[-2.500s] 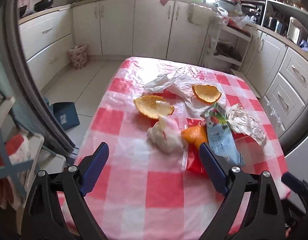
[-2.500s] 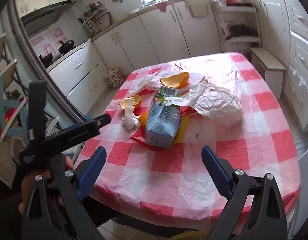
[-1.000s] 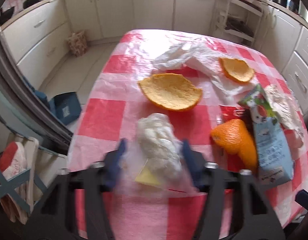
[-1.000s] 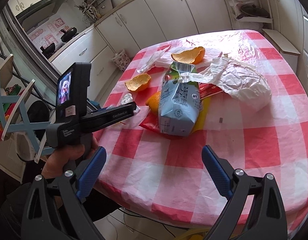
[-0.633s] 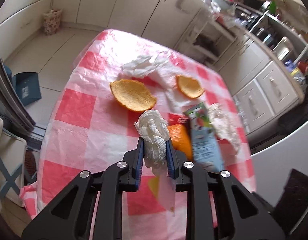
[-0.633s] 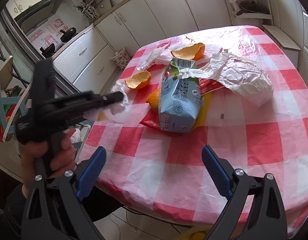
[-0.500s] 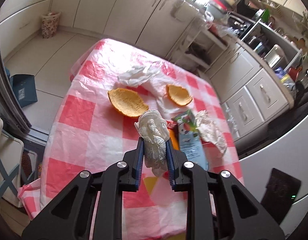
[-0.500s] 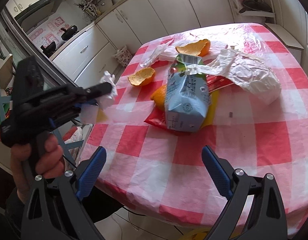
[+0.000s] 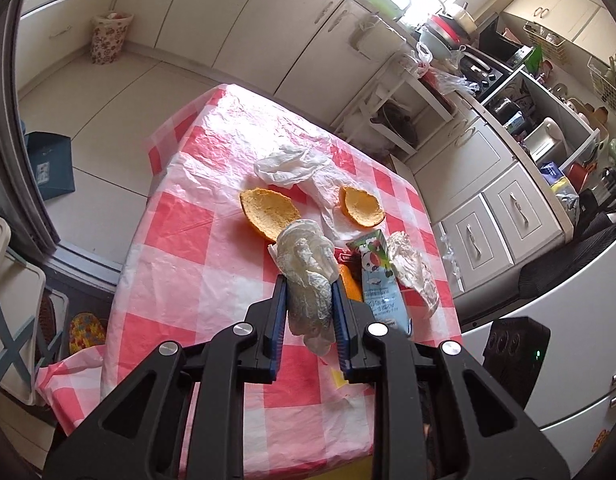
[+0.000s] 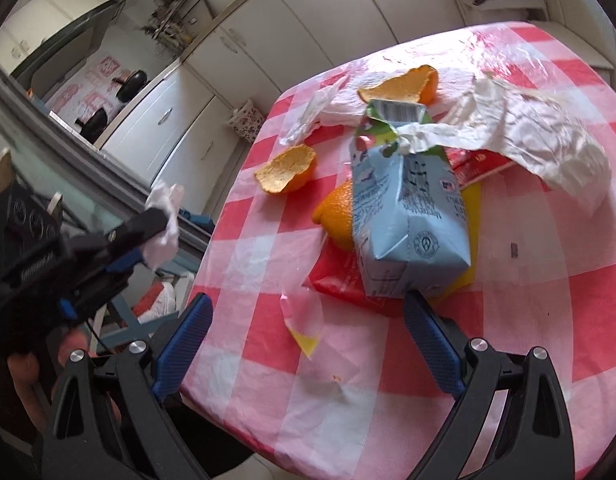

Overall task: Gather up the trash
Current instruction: 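Grasp the orange peel piece with the right tool while the left tool holds the glove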

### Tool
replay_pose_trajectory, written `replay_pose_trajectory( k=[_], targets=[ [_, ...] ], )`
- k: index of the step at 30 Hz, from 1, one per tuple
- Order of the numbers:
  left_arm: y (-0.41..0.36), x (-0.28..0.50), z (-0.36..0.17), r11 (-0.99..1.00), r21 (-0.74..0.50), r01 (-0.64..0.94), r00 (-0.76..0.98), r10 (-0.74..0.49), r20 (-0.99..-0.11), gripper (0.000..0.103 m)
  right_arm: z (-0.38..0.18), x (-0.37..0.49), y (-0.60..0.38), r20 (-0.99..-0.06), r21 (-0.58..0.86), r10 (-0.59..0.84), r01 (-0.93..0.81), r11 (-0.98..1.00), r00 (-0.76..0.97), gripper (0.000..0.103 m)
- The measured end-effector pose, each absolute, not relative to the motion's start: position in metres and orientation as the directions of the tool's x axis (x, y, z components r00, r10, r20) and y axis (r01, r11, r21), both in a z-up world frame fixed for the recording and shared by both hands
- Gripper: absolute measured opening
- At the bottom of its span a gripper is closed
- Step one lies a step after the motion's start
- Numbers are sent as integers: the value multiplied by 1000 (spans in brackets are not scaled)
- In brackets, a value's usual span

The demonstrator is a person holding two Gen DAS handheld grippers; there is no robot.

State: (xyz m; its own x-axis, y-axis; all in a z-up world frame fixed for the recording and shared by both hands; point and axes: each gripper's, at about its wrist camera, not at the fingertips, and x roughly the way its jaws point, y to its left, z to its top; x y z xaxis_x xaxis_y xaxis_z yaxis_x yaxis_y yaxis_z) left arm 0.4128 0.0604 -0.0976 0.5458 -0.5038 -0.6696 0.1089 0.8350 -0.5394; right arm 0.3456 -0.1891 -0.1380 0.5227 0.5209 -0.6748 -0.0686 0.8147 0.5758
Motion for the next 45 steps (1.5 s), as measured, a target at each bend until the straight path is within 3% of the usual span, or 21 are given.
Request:
replay_pose_trajectory(
  k=[4, 9, 15, 17, 19, 23, 29, 33, 36, 40, 45],
  targets=[
    [62, 413, -98, 828, -550, 105, 543, -511, -666, 20, -129, 348, -214, -649, 588, 484, -17, 809, 587, 92],
    [60, 413, -99, 828, -550, 110, 538, -514, -668, 20, -118, 340, -250, -653, 544, 313, 140, 827, 690, 92],
    [58, 412, -98, 827, -553, 103, 546, -511, -664, 20, -89, 333, -176, -633, 309, 353, -194, 931, 688, 92],
    [59, 412, -97, 826, -555, 99, 555, -509, -658, 20, -96, 347, -156, -664, 317, 423, -281, 906, 616, 91],
    [60, 411, -96, 827, -554, 96, 563, -504, -654, 20, -111, 370, -145, -705, 345, 472, -325, 880, 529, 81],
    [59, 414, -95, 833, -545, 99, 566, -498, -657, 20, -124, 395, -135, -760, 238, 397, -348, 907, 514, 75],
    [54, 419, -93, 821, -560, 108, 555, -517, -652, 20, -120, 404, -149, -737, 298, 434, -328, 897, 518, 75],
    [50, 416, -90, 820, -557, 131, 555, -526, -644, 20, -120, 411, -131, -736, 289, 479, -418, 861, 479, 75],
    [53, 413, -90, 823, -552, 130, 562, -520, -643, 20, -130, 421, -126, -777, 201, 394, -400, 894, 490, 75],
    [60, 415, -91, 812, -573, 109, 560, -526, -640, 20, -130, 425, -137, -788, 196, 362, -355, 914, 499, 75],
    [56, 414, -89, 814, -567, 125, 557, -531, -638, 20, -140, 424, -132, -823, 37, 232, -359, 933, 518, 75]
  ],
)
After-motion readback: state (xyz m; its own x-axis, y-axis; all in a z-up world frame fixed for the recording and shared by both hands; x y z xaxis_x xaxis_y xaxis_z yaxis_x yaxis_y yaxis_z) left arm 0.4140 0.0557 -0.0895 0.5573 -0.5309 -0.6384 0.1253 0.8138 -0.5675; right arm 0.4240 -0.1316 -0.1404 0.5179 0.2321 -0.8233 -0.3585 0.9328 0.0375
